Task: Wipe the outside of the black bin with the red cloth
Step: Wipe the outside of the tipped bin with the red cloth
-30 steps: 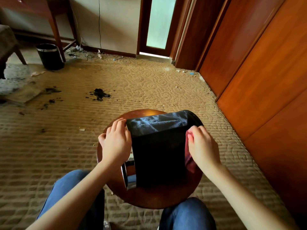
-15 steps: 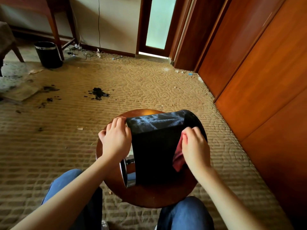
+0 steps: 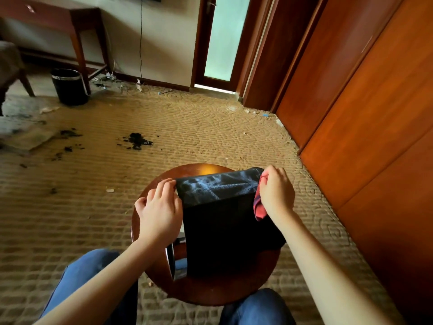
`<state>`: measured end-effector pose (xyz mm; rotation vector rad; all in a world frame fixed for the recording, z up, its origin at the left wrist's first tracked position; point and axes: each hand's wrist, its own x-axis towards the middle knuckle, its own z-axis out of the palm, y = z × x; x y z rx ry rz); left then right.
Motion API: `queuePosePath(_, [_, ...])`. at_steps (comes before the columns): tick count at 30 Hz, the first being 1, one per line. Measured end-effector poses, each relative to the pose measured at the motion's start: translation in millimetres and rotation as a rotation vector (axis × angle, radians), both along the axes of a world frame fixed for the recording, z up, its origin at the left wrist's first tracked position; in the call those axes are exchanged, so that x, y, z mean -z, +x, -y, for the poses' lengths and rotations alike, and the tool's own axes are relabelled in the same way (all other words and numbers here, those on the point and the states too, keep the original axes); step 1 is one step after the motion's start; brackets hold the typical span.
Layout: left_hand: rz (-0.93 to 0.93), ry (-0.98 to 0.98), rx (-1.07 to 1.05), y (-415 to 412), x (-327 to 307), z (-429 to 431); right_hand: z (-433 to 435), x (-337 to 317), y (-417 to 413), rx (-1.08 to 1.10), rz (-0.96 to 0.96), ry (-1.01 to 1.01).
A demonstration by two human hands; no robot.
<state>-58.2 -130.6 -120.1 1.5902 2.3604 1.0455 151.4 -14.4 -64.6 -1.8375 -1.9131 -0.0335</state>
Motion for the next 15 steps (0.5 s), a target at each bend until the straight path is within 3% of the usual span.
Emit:
queuePosePath(3, [0.024,0.015,-0.013,-3,-1,-7,39,23,-6,-0.14,-0.09,0.166])
queuePosePath(9, [-0.012,-0.001,0.005,-5,0,-8,84,50,1,-0.421,0.008,0.361])
queuePosePath(12, [-0.02,-0.004,0.004,-3,0,-4,54,34,5,-0.346,0.081,0.297])
queuePosePath(15, [-0.031,0.0,0.011,0,1,1,6,8,7,-0.154,0.006,0.059])
